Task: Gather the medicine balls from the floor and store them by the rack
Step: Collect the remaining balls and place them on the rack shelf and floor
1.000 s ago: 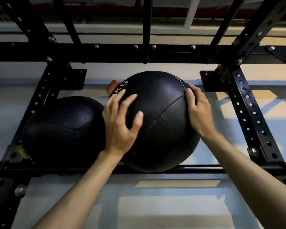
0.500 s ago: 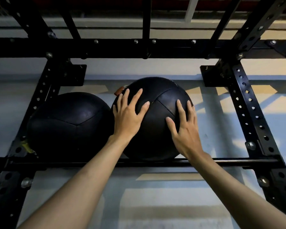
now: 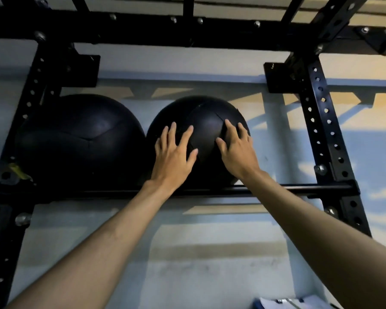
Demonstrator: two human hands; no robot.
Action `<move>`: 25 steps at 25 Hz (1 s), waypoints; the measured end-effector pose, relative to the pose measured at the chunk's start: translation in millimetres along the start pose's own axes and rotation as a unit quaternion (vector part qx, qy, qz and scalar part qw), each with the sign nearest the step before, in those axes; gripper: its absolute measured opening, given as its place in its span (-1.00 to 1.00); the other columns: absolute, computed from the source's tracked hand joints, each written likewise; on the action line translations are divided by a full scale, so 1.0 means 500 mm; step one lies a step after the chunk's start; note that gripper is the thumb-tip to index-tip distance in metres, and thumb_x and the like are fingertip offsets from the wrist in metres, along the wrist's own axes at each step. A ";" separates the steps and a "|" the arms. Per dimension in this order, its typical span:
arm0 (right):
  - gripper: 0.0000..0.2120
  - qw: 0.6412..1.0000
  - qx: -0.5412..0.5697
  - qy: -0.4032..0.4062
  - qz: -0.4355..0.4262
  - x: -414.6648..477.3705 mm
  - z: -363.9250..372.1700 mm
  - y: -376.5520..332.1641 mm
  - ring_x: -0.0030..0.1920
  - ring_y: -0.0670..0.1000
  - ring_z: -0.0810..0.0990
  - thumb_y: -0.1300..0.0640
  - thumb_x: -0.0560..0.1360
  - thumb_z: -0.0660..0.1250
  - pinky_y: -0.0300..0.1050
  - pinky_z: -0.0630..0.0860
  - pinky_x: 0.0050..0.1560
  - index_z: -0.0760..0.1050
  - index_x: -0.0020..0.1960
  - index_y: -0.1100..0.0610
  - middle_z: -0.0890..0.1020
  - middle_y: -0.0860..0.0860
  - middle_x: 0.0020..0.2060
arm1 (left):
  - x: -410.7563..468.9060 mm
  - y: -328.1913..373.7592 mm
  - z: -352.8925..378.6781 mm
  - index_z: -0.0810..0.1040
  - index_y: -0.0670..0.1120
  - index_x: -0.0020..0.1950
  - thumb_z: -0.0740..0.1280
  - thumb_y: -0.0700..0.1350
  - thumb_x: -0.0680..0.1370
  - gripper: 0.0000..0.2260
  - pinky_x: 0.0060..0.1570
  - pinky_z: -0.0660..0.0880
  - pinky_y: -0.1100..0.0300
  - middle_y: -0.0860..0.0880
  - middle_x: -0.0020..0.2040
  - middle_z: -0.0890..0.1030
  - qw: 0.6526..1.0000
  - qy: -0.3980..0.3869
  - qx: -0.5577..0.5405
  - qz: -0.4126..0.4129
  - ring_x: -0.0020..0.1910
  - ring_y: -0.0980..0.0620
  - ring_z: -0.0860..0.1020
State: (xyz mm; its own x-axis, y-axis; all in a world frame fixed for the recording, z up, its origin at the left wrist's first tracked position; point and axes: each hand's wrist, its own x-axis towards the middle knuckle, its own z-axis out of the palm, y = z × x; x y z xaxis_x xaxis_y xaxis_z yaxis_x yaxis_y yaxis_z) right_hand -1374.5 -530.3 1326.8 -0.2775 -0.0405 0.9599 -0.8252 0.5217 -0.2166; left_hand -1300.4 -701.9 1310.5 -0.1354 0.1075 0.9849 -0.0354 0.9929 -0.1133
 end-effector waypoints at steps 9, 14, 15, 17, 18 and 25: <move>-0.74 0.977 -0.170 -0.113 0.065 -0.405 -0.101 0.204 0.18 0.20 0.55 0.02 0.62 0.20 0.09 0.49 0.13 0.50 0.23 0.09 0.62 0.11 0.15 | -0.283 0.263 0.139 0.49 -0.08 0.12 0.22 -0.09 0.61 -0.85 -0.08 0.49 -0.01 -0.10 0.04 0.61 0.975 -0.185 -0.102 0.063 0.00 -0.19 0.59; -0.72 0.883 -0.244 -0.333 0.222 -0.731 -0.189 0.325 0.10 0.28 0.59 0.01 0.64 0.15 0.05 0.48 -0.02 0.48 0.20 0.15 0.63 0.21 0.10 | -0.581 0.479 0.233 0.47 -0.05 0.20 0.22 -0.03 0.62 -0.81 -0.07 0.48 0.02 -0.11 0.17 0.60 0.894 -0.405 -0.159 0.107 0.08 -0.20 0.61; -0.71 0.858 -0.254 -0.369 0.250 -0.793 -0.206 0.344 0.11 0.30 0.59 0.00 0.64 0.15 0.06 0.48 -0.02 0.47 0.22 0.15 0.62 0.24 0.10 | -0.643 0.518 0.240 0.44 -0.06 0.28 0.23 -0.05 0.61 -0.74 -0.12 0.47 0.01 -0.14 0.24 0.54 0.882 -0.432 -0.154 0.113 0.06 -0.23 0.61; -0.72 0.817 -0.271 -0.423 0.283 -0.904 -0.236 0.372 0.09 0.32 0.61 0.01 0.64 0.14 0.06 0.48 -0.05 0.46 0.21 0.15 0.62 0.25 0.09 | -0.738 0.560 0.238 0.38 -0.12 0.41 0.31 -0.12 0.56 -0.58 -0.25 0.50 0.01 -0.24 0.31 0.44 0.895 -0.409 -0.152 0.097 -0.04 -0.27 0.63; -0.73 0.796 -0.273 -0.446 0.306 -0.963 -0.253 0.383 0.08 0.33 0.62 0.03 0.64 0.13 0.05 0.47 -0.08 0.46 0.20 0.16 0.63 0.25 0.08 | -0.775 0.576 0.233 0.39 -0.15 0.42 0.36 -0.16 0.51 -0.53 -0.29 0.53 0.01 -0.28 0.29 0.45 0.908 -0.374 -0.175 0.074 -0.08 -0.27 0.62; -0.69 0.700 -0.264 -0.500 0.436 -1.257 -0.282 0.419 0.12 0.31 0.62 0.00 0.64 0.12 0.07 0.51 0.00 0.48 0.25 0.14 0.62 0.23 0.14 | -1.035 0.666 0.224 0.46 -0.11 0.37 0.27 -0.15 0.53 -0.60 -0.13 0.52 -0.09 -0.17 0.04 0.52 0.872 -0.355 -0.329 0.072 -0.06 -0.22 0.55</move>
State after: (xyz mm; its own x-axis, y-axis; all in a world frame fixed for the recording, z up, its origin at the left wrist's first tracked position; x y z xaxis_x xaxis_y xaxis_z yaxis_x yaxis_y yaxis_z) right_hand -1303.8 -275.2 703.4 -0.9859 0.0504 -0.1595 0.0961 0.9512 -0.2932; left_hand -1352.9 -432.6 748.4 -0.6790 0.4071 0.6109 0.5762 0.8111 0.0999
